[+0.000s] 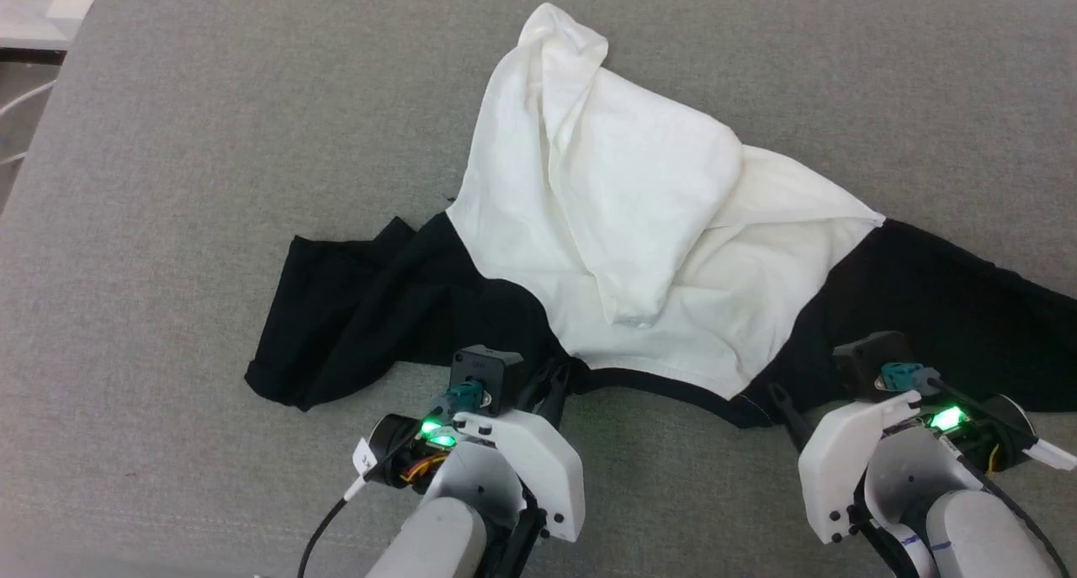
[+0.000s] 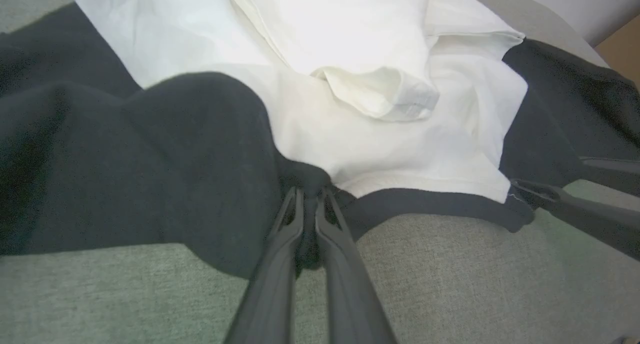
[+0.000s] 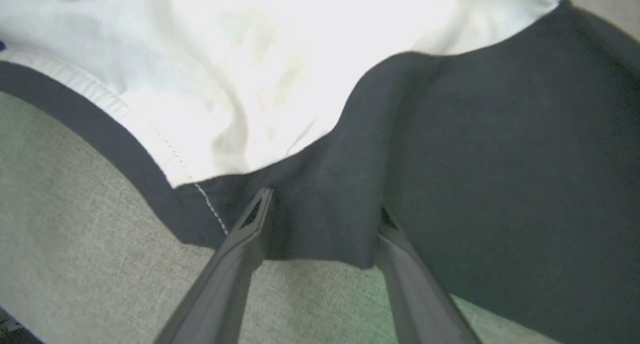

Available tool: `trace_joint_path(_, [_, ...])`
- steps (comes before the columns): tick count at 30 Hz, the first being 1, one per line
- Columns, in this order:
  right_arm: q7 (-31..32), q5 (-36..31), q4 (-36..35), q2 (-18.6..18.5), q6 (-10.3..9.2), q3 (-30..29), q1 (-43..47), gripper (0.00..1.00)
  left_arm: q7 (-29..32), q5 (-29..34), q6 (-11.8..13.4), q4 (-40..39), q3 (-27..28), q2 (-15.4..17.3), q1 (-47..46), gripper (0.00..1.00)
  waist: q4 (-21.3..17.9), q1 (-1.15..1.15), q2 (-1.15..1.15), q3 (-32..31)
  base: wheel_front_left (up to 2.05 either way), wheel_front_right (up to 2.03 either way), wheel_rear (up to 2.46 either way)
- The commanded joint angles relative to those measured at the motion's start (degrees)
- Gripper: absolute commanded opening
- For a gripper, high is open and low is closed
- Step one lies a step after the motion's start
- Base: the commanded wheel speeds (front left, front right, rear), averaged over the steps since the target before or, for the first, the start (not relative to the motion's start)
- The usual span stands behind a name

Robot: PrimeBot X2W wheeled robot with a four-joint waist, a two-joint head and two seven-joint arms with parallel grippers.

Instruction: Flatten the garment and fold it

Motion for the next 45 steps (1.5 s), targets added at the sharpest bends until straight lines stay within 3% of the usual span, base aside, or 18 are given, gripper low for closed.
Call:
trace_joint_path(1, [-0.6,-0.3,0.6,0.1,-0.04,-0.1,-0.9,0.0,-0.3,-0.6,0.3,0.3,0.0,0.5,-0.9,0.0,0.0,0.0,0.0,0.1,0.0,0.0,0.0])
trace_joint_path(12, [-5.4,0.8,1.3,2.2,-0.04,-5.1,-0.1,0.0,-2.8,-5.7,-0.3,-1.6,3.5,1.0,1.4,0.0,-0.7,0.0,0.0,-1.8,0.0,0.0,0.0])
trace_joint_path(18, [-8.7,3.3,-2.4,4.2,-0.04,-8.7,-1.5,0.0,-4.7,-8.5,-1.0,-7.8,6.2,1.6,1.9,0.0,-1.8,0.0,0.0,-3.7,0.0,0.0,0.0])
trace_joint_path(24, [-8.9,5.9,-7.1,5.4,-0.04,-7.6,-5.5,0.0,-4.3,-8.2,-0.8,-13.8,7.2,2.6,-0.8,0.0,-3.0,0.0,0.0,-5.9,0.0,0.0,0.0])
trace_joint_path(31, [-7.3,7.8,-10.6,5.4,-0.04,-6.4,-13.1,0.0,-1.9,-7.0,-1.3,-15.7,7.8,4.6,-6.8,0.0,-4.3,0.0,0.0,-8.9,0.0,0.0,0.0])
trace_joint_path(36, [-5.6,7.9,-10.7,4.8,-0.04,-6.1,-19.6,0.0,2.8,-8.2,-3.1,-14.7,8.2,6.1,-12.5,0.0,-4.8,0.0,0.0,-10.5,0.0,0.0,0.0])
trace_joint_path(41, [-2.2,8.9,-7.8,3.7,-0.04,-4.8,-27.5,0.0,8.7,-7.5,-5.2,-12.5,8.3,9.7,-21.0,0.0,-5.5,0.0,0.0,-11.5,0.0,0.0,0.0])
trace_joint_path(45, [0.3,9.6,-3.2,3.1,-0.04,-3.3,-33.9,0.0,12.1,-8.4,-5.8,-9.2,9.7,10.7,-27.5,0.0,-6.3,0.0,0.0,-12.1,0.0,0.0,0.0])
